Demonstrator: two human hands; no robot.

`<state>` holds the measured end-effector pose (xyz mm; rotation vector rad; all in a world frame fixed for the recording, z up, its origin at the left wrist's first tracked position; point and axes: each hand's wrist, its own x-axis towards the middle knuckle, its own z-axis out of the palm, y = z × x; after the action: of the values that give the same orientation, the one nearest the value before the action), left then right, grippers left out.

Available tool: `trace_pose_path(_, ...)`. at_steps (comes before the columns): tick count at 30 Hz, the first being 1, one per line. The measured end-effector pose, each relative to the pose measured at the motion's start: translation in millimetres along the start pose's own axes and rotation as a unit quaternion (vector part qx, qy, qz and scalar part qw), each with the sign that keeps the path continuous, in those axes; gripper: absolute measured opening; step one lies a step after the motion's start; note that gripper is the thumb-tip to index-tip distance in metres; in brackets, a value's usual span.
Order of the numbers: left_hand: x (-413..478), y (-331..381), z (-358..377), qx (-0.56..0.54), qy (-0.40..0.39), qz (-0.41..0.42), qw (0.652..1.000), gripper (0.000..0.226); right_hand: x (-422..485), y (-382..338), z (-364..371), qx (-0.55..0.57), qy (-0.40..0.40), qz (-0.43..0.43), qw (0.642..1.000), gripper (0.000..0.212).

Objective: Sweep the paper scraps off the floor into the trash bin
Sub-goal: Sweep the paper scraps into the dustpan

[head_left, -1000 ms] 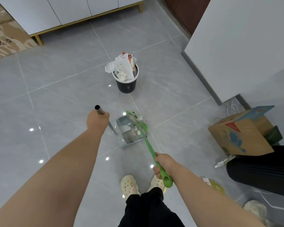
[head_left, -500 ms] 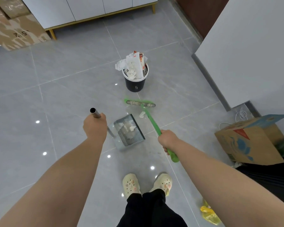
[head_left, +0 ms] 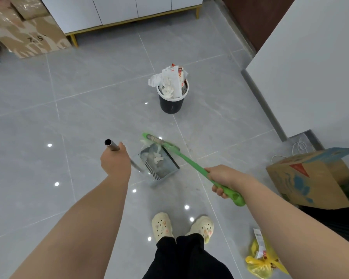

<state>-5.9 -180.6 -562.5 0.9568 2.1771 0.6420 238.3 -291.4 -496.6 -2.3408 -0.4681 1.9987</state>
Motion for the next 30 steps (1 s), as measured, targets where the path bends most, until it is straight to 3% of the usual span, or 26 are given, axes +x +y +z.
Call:
trace_pose_path(3,3.8,-4.9,-5.3,-0.001,0.011,-0.017,1.0,0.039,4.4,-15.9,1.9,-0.165,0.073,-0.035,0.983,0.044)
trace_pose_path(8,11.5,-16.2,-19.8,-0.003,0.031,-0.04,0.999,0.036,23.6,-32.3,10.9,-0.409,0.194,-0.032,0.891,0.034)
trace_pose_path(13,22.8,-28.2,-35.0,-0.009,0.042,-0.056,0.998,0.036,40.6,-30.0,21.3,-0.511,0.243,-0.031,0.824,0.036)
trace_pose_path(19,39.5,-38.2,-41.0,0.01,0.014,-0.038,0.999,0.031,60.9,-33.5,39.7,-0.59,0.232,-0.046,0.772,0.062)
trace_pose_path(22,48.9,-39.5,-41.6,0.033,-0.025,-0.018,0.999,0.022,67.9,-29.2,49.7,-0.571,0.201,-0.057,0.794,0.053)
trace_pose_path(25,54.8,-37.5,-43.5,0.039,-0.055,-0.008,0.998,0.025,68.6,-24.3,48.1,-0.439,0.158,-0.069,0.882,0.039)
trace_pose_path(27,55.4,-35.3,-46.2,0.045,-0.071,-0.003,0.996,0.022,62.6,-19.9,38.7,-0.35,0.131,-0.062,0.925,0.04)
trace_pose_path(30,53.1,-32.5,-48.0,0.05,-0.081,-0.004,0.995,0.016,47.8,-6.2,29.4,-0.3,0.119,-0.054,0.945,0.05)
